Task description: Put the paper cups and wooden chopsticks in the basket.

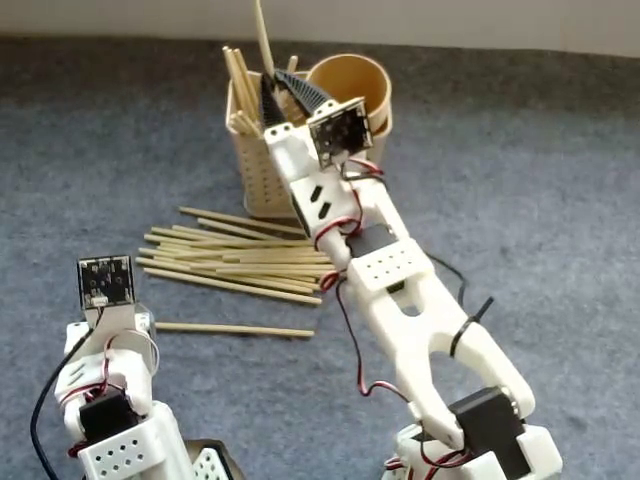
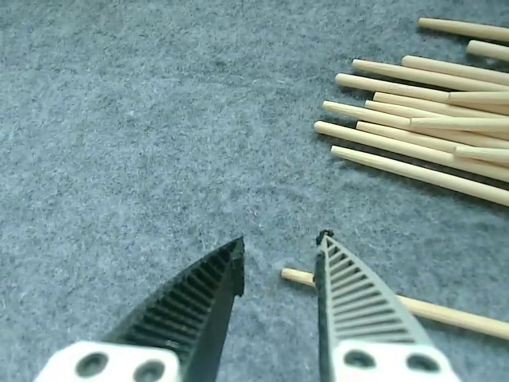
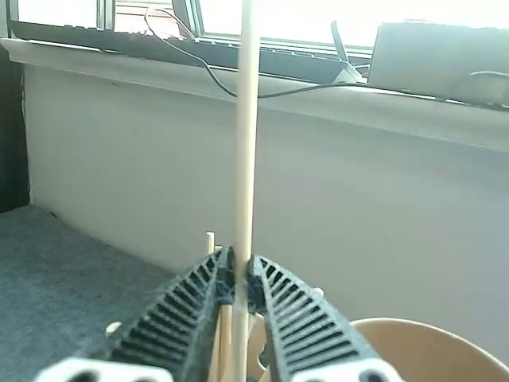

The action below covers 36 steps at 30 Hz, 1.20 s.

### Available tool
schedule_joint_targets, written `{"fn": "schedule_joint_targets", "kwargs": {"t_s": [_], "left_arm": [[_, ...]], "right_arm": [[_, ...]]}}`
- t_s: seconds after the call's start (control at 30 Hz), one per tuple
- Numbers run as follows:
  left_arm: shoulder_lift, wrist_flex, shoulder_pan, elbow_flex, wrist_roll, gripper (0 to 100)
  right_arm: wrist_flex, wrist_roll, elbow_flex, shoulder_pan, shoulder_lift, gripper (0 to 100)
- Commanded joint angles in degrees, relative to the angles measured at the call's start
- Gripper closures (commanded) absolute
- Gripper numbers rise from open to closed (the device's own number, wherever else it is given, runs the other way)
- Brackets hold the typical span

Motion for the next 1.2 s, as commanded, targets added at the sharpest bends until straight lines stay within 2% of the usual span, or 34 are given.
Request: {"fn": "schedule_joint_targets", "kwargs": {"t_s": [0.0, 0.17, 0.33, 0.43, 0.77, 1.07, 1.17], "left_arm": [[-0.4, -1.1, -0.8, 1.2, 0.4, 84], [-0.4, -1.1, -0.8, 1.2, 0.4, 84], [-0.4, -1.1, -0.8, 1.2, 0.4, 84], [-0.4, -1.1, -0.8, 1.2, 0.4, 84], [-0.4, -1.1, -0.7, 1.2, 0.4, 84], [-0.4, -1.0, -0.7, 1.2, 0.4, 84], [-0.4, -1.0, -0.7, 1.2, 0.4, 84]], "right_arm": [[-1.2, -0.3, -0.6, 0.7, -1.2, 99.0], [-0.9, -0.3, 3.1, 0.7, -1.3, 87.8], [-0.8, -0.3, 4.2, 0.6, -2.2, 87.2], [2.9, -0.3, 4.4, 0.5, -6.2, 87.2], [29.3, -0.6, 4.0, -0.1, -22.6, 87.2], [57.5, -0.2, 3.9, -8.7, -30.9, 87.2], [66.0, 3.2, 3.9, -11.6, -30.9, 87.2]]}}
